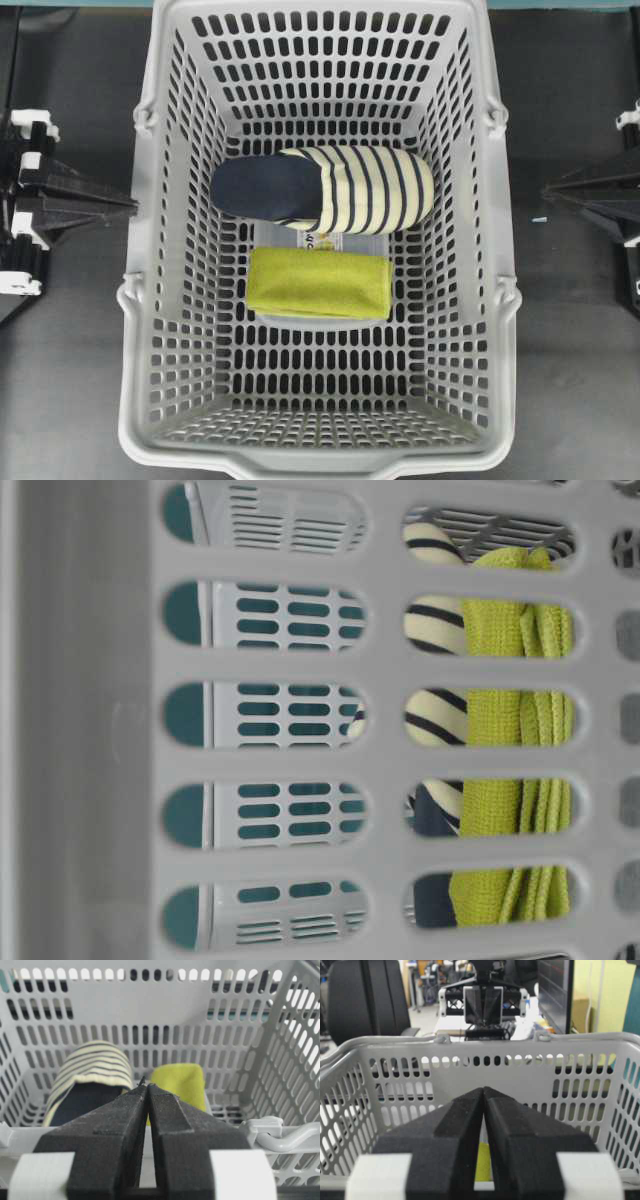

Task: Pick up the yellow cloth from the shopping basket with the left arm.
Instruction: 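Move the left gripper over the yellow-green cloth in the basket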

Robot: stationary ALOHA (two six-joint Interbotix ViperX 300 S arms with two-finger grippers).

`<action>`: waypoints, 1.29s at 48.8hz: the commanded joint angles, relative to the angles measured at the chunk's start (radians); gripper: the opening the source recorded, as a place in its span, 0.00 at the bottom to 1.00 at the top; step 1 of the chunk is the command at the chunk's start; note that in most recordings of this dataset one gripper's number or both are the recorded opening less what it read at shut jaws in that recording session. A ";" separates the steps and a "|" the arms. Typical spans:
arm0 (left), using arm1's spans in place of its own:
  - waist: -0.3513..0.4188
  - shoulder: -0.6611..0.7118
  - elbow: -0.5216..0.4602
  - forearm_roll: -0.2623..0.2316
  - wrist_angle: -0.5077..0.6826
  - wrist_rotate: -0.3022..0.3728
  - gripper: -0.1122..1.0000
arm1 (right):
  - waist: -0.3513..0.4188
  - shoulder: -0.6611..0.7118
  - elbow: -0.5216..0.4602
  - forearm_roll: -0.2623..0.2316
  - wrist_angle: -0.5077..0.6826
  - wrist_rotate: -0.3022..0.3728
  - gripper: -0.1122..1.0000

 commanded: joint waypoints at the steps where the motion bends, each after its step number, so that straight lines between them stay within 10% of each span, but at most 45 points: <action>1: -0.005 -0.008 -0.067 0.040 0.035 -0.015 0.15 | -0.005 0.014 -0.017 0.003 -0.009 0.005 0.10; 25: -0.025 0.209 -0.514 0.041 0.653 -0.005 0.10 | -0.005 0.009 -0.081 0.015 0.173 0.052 0.09; 47: -0.044 0.607 -0.873 0.041 0.980 0.000 0.10 | -0.005 0.006 -0.092 0.015 0.284 0.049 0.12; 63: -0.055 0.819 -1.040 0.041 1.109 -0.002 0.13 | -0.006 0.005 -0.092 0.015 0.287 0.052 0.76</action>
